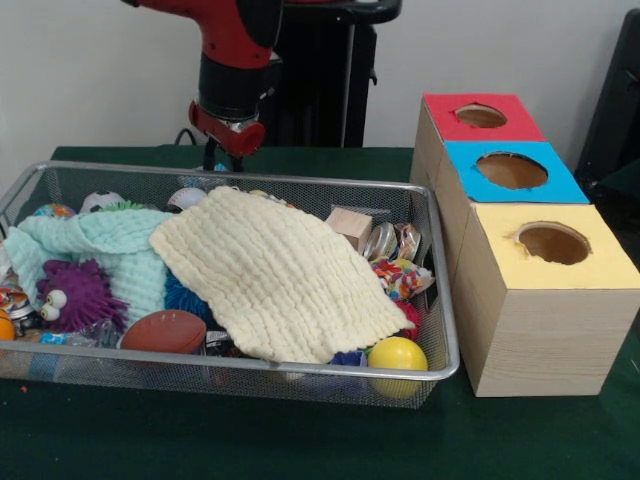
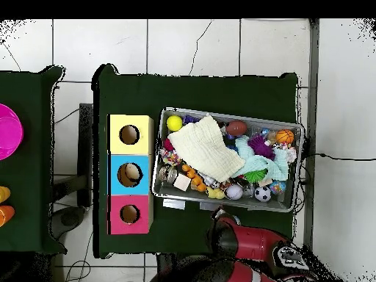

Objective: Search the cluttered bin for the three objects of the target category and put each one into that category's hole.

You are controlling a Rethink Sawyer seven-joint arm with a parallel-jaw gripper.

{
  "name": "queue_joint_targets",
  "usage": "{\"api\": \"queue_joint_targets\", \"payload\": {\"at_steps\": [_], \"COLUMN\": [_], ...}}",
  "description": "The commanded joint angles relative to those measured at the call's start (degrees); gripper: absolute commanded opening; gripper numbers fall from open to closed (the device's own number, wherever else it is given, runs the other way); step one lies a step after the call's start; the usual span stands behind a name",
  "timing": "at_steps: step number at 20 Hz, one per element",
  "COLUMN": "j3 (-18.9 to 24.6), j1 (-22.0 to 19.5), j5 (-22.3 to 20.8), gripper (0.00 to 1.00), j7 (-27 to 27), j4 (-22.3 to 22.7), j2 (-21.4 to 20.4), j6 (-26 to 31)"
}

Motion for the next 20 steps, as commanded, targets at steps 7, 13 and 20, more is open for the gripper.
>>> {"api": "queue_joint_targets", "payload": {"at_steps": [7, 13, 20], "j3": [3.71, 3.82, 5.47], "j1": [0.4, 0.77, -0.55], "j5": [-0.18, 0.17, -0.46], "gripper": [1.0, 1.0, 0.0], "j7": [2.47, 2.67, 2.05], "j4": [-7.0, -7.06, -6.66], "j2": [7.39, 7.53, 7.13], "j6": [-4.17, -4.05, -3.15]}}
